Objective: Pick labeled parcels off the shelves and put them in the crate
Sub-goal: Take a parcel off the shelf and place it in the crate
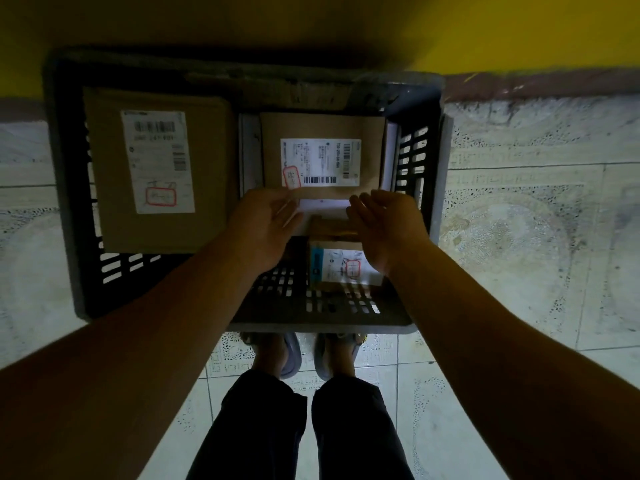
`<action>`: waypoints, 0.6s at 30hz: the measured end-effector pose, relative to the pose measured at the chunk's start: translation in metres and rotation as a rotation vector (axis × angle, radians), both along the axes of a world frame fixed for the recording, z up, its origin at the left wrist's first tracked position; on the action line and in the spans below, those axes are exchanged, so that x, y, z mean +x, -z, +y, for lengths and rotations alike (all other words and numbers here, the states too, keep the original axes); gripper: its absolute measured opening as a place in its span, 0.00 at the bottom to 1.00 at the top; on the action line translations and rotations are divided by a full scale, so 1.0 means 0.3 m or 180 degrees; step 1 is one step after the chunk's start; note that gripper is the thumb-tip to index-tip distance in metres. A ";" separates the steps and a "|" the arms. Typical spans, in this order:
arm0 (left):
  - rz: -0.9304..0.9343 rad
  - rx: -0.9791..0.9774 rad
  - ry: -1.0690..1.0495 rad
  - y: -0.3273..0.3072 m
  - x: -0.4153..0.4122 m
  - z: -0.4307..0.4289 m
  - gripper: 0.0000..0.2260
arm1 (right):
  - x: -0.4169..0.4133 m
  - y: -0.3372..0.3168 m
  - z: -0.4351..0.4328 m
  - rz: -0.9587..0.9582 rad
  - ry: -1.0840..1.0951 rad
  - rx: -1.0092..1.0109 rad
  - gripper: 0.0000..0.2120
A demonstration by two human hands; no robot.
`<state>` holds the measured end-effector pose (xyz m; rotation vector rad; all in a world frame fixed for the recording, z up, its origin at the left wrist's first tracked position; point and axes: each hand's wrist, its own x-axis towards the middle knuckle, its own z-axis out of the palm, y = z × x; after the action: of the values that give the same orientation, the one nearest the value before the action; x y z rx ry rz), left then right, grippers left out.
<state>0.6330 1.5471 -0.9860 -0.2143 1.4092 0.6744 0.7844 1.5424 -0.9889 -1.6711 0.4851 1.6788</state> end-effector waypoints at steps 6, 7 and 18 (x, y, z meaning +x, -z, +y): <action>0.0169 0.0039 0.0176 -0.177 -0.064 -0.084 0.09 | -0.054 -0.173 -0.052 -0.0062 -0.0426 0.0055 0.19; 0.0139 0.0054 0.0070 -0.229 -0.075 -0.091 0.10 | -0.067 -0.209 -0.061 -0.0032 -0.0448 0.0063 0.18; 0.0205 0.0542 -0.0633 -0.724 -0.224 -0.203 0.14 | -0.229 -0.735 -0.132 0.0246 -0.0941 0.0287 0.11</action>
<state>0.5656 1.4861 -0.7688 -0.2012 1.3946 0.9683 0.7157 1.5028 -0.7683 -1.6791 0.2002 1.9523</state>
